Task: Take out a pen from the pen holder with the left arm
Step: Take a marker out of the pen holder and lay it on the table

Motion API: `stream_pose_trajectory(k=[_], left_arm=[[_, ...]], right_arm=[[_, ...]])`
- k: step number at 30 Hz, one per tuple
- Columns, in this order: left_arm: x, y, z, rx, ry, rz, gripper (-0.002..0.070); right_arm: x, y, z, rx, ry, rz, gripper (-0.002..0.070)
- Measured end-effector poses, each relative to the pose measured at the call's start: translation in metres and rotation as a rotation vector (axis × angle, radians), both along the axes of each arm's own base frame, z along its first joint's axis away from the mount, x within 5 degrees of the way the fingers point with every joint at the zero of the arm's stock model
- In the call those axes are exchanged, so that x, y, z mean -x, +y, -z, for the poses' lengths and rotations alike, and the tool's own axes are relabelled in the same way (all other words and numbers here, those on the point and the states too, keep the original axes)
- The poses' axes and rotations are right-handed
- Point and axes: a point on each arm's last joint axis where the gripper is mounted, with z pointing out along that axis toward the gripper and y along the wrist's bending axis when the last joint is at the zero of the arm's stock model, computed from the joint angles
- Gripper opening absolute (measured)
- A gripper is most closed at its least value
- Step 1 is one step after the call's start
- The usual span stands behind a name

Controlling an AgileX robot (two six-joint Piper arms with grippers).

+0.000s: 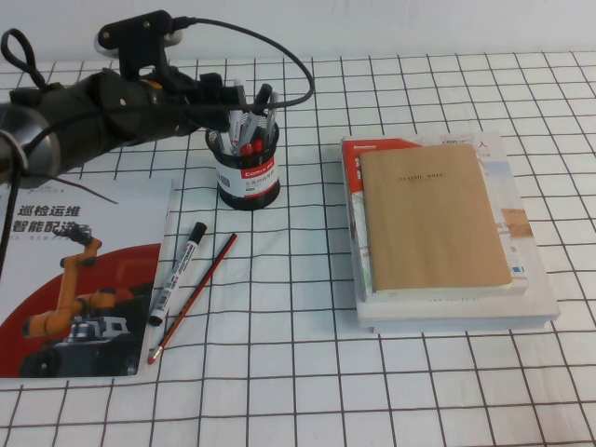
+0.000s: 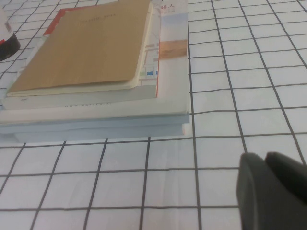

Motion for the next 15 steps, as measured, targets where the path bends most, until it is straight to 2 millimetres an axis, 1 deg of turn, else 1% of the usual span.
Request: stream_pose_trajectory(k=[5, 11, 15], left_arm=[[-0.005, -0.002, 0.009, -0.004, 0.013, 0.000, 0.0377], [-0.010, -0.004, 0.011, -0.003, 0.011, 0.001, 0.0377], [-0.011, -0.003, 0.010, -0.002, 0.004, -0.002, 0.0345]], right_arm=[[0.000, 0.000, 0.000, 0.000, 0.000, 0.000, -0.0015], [0.000, 0.000, 0.000, 0.000, 0.000, 0.000, -0.0015], [0.000, 0.000, 0.000, 0.000, 0.000, 0.000, -0.0015]])
